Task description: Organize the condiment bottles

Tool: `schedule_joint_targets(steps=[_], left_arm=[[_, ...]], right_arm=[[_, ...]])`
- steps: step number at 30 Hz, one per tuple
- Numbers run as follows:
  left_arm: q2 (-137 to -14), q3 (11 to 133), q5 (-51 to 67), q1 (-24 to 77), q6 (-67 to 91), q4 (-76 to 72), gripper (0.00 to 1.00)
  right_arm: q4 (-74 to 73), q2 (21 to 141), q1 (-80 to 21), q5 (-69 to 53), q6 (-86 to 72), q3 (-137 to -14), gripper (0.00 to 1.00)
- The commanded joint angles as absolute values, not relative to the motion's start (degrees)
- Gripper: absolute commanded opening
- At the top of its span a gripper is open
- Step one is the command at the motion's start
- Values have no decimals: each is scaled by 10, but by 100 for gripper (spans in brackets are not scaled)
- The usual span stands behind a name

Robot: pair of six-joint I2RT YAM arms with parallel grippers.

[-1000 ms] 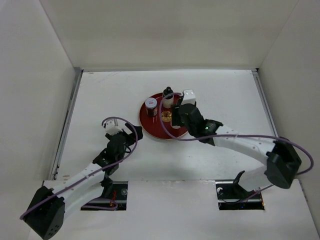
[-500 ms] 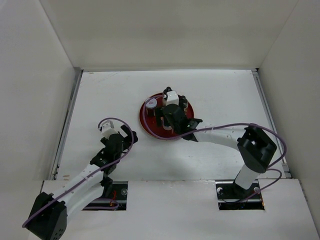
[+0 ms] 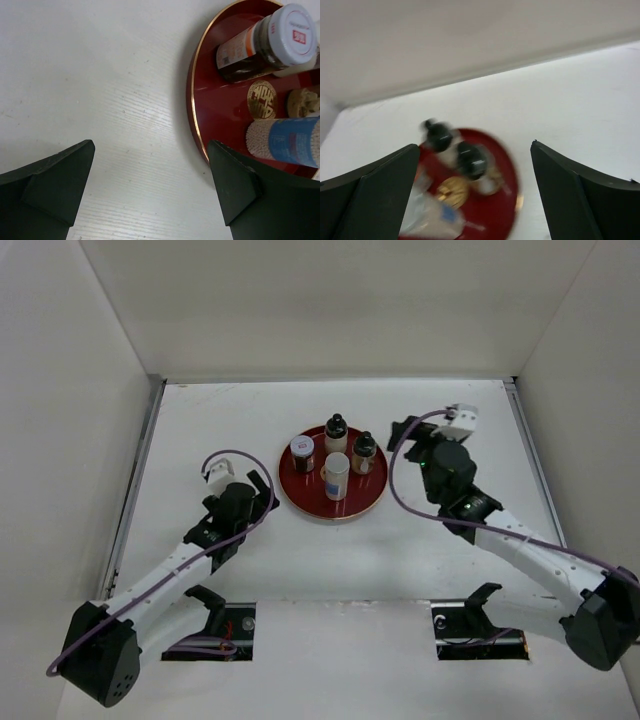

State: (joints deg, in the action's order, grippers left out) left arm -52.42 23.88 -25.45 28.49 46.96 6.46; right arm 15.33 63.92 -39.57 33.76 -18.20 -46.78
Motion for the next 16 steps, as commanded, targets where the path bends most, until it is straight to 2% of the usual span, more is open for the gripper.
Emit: schedule_joint_targets(steps=[1,5,10,16], left_arm=[[-521,280,-269,278,447,74,100],[-526,315,-290,283,430,89,100],[-524,340,-312,289,424,107,100],[-539,370,-337,282,416,125,100]], right_arm=[[206,622,-304,375,-249,-398,100],[247,617,-232,368,-310,-331,100],[301,608,-224,375,-361,-263,100],[327,621,-224,379,-367,-248,100]])
